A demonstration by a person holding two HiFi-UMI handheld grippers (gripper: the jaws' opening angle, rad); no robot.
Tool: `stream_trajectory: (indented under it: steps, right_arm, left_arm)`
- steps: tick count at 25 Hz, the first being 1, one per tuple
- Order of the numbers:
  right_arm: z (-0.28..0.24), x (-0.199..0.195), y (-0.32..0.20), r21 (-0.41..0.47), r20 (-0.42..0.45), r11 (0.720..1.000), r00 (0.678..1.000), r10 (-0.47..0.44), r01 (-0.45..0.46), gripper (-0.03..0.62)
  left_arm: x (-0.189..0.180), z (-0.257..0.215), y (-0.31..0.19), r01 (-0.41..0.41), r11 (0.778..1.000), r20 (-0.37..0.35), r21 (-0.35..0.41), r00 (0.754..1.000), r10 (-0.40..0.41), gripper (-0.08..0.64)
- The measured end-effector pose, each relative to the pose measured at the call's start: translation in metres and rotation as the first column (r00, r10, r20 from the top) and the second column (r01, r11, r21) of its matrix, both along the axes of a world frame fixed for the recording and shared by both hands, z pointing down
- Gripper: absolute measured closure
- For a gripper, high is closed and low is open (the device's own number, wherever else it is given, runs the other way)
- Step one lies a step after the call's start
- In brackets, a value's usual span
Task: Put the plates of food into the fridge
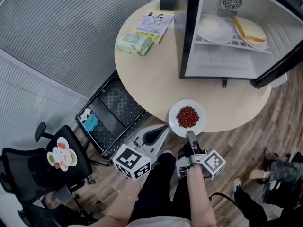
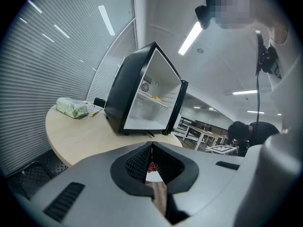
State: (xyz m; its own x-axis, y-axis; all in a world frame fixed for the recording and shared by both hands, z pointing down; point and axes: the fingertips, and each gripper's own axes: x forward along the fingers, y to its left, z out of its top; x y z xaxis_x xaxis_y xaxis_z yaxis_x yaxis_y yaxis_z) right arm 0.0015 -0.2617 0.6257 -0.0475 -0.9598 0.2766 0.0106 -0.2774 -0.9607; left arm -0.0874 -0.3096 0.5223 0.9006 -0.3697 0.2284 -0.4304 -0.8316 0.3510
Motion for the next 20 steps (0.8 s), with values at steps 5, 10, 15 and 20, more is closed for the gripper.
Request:
stream_trajectory:
  steps: [5,10,15,20]
  right_arm:
    - [-0.034,0.018,-0.002,0.018,-0.035,1.0,0.999,-0.016,0.017,0.575]
    - [-0.07,0.034,-0.008,0.06,-0.063,0.998,0.998,-0.021,0.025,0.575]
    - [-0.098,0.042,-0.011,0.094,-0.047,0.995,0.999,-0.026,0.031,0.575]
    - [-0.114,0.07,-0.009,0.11,-0.069,0.994,0.998,-0.012,0.02,0.575]
  left_arm:
    - [0.013,-0.014,0.002,-0.021,1.0,0.005,0.019,1.0,0.021,0.555]
    - [0.031,-0.041,0.005,-0.031,0.998,-0.022,0.056,0.999,0.032,0.555]
    - [0.039,-0.061,0.007,-0.027,0.996,-0.029,0.083,0.999,0.029,0.555]
    - [0.061,-0.069,0.01,-0.029,0.995,-0.029,0.09,0.999,0.032,0.555]
